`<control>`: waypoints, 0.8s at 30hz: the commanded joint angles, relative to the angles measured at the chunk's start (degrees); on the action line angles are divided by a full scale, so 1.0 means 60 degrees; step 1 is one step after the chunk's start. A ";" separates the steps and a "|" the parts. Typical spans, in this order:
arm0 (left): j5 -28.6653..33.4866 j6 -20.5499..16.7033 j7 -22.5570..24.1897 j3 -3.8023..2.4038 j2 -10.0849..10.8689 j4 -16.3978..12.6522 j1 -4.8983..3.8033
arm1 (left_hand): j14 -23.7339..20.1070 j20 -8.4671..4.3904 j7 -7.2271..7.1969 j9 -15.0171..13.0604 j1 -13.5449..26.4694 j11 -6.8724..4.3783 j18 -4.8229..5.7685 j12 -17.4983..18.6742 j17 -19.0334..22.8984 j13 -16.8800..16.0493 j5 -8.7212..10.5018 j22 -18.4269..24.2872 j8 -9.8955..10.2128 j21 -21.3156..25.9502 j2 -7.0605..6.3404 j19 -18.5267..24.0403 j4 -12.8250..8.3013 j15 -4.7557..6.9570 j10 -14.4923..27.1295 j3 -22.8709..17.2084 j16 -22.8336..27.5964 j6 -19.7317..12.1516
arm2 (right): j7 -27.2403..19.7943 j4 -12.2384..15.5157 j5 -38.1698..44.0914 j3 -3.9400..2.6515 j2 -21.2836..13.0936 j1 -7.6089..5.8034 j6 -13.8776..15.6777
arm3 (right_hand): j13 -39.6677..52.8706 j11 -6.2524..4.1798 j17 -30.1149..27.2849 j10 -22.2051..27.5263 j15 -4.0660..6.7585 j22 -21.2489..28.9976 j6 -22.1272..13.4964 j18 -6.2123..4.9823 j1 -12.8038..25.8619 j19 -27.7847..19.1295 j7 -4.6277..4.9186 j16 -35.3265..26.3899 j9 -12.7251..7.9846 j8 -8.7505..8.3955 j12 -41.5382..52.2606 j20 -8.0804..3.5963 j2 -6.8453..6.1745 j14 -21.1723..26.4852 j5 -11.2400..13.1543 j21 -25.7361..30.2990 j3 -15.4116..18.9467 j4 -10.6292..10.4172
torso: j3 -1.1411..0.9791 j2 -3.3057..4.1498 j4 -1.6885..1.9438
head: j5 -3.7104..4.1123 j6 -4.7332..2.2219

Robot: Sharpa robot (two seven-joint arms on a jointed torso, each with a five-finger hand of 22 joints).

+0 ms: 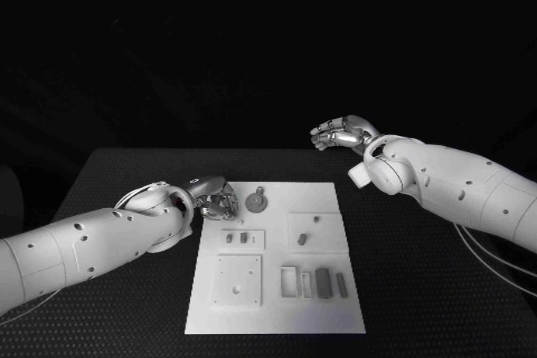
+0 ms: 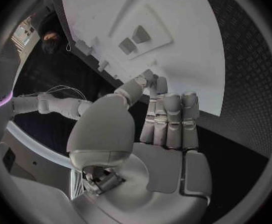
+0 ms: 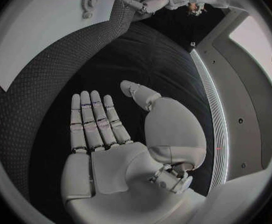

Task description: Assemble the parts on the task board

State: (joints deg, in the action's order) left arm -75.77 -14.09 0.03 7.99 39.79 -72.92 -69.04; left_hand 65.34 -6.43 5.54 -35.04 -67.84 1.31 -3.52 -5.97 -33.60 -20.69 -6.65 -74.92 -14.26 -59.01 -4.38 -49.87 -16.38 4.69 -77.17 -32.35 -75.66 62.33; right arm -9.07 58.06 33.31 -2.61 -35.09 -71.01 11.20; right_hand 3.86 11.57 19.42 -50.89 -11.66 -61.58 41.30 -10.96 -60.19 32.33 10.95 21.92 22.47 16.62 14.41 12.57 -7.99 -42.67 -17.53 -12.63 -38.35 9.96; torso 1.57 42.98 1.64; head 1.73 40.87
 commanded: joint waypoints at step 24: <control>-0.0070 0.0241 0.0040 0.0145 -0.0216 0.0016 0.0168 | 0.0027 -0.0656 -0.0016 -0.0010 -0.0003 0.0015 -0.0152 0.0012 0.0029 -0.0018 0.0002 -0.0165 -0.0024 -0.0035 0.0121 -0.0093 0.0012 0.0042 -0.0073 -0.0049 -0.0033 0.0054 | -0.0099 0.0009 0.0001 -0.0002 0.0004 0.0003 -0.0059 | 0.0011 0.0000 -0.0017 -0.0064 -0.0009 -0.0024 -0.0077 0.0148 0.0076 -0.0022 0.0386 0.0047 -0.0016 0.0038 -0.0064 -0.0005 0.0011 0.0079 -0.0065 0.0068 0.0048 0.0015 | -0.0003 0.0000 -0.0010 | 0.0058 0.0028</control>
State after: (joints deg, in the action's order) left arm -76.04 -13.28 0.07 8.79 38.70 -72.86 -68.21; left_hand 65.42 -6.42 5.39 -35.13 -68.03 1.30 -3.35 -5.71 -33.50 -20.77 -6.58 -74.90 -14.13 -59.01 -4.24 -49.87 -16.29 4.57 -77.15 -32.44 -75.65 62.39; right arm -9.08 58.05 33.31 -2.61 -35.07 -71.01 11.21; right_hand 3.86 11.57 19.37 -50.89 -11.66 -61.63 41.30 -10.96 -60.19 32.33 10.95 21.92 22.42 16.62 14.41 12.57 -7.99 -42.67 -17.53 -12.41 -38.35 9.96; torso 1.54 42.98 1.60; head 2.07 41.06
